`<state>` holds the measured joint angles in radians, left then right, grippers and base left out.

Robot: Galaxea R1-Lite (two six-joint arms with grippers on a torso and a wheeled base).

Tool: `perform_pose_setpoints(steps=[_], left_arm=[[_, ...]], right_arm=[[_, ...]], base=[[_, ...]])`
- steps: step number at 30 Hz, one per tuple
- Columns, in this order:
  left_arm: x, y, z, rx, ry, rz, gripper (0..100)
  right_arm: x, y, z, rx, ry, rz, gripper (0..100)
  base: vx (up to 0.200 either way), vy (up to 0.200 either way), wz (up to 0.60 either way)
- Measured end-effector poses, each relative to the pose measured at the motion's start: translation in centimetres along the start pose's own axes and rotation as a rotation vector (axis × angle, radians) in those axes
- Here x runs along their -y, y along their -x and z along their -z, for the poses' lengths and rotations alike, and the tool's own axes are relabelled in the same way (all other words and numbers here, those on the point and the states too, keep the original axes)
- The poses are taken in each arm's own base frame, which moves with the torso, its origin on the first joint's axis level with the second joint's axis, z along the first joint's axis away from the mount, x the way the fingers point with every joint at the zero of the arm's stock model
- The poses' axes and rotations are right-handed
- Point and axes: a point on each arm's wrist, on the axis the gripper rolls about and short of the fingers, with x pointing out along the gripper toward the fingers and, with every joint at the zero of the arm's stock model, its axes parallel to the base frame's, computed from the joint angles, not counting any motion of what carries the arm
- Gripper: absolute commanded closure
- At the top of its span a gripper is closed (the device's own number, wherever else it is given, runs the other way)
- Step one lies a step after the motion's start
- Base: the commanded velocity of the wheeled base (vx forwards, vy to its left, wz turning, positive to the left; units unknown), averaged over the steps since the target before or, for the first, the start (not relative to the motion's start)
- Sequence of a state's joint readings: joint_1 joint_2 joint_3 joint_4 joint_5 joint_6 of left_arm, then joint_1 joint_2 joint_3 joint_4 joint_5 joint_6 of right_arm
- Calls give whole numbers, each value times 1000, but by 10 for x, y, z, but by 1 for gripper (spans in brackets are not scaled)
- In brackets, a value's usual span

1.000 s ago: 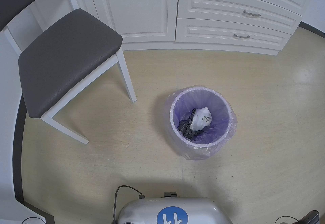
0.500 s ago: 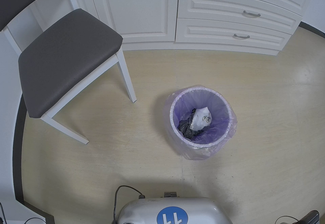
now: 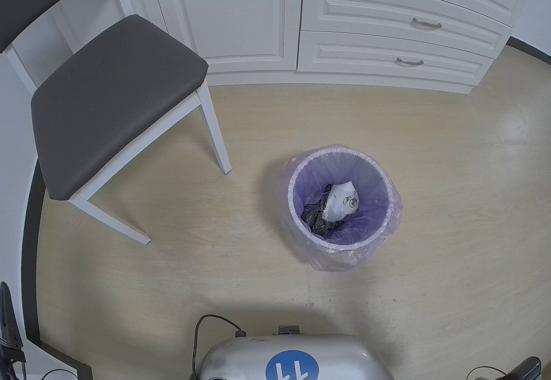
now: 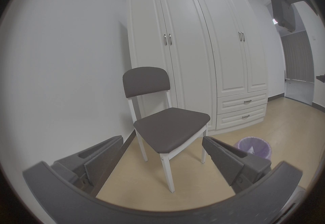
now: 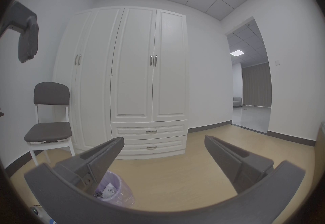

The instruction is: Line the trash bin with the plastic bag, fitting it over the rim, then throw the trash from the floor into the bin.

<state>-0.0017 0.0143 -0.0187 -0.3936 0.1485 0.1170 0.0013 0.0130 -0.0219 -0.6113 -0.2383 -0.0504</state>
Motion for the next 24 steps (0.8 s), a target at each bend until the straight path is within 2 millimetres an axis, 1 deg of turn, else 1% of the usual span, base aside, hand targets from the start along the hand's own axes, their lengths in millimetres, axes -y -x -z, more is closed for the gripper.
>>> perform_pose_setpoints(steps=[6,11,17,24], left_arm=[[2,1,10,-94,-13,40,0],[3,2,18,-170,-20,70,0],[4,5,31,-301,-13,88,0],[6,6,34,-330,25,141,0]], right_arm=[[-1,0,2,-7,27,-37,0],[-1,0,6,-50,46,-54,0],[-2,2,19,-167,70,-83,0],[-2,4,30,-275,86,-93,0]], base=[[0,0,0],[0,0,0],[0,0,0],[0,0,0]])
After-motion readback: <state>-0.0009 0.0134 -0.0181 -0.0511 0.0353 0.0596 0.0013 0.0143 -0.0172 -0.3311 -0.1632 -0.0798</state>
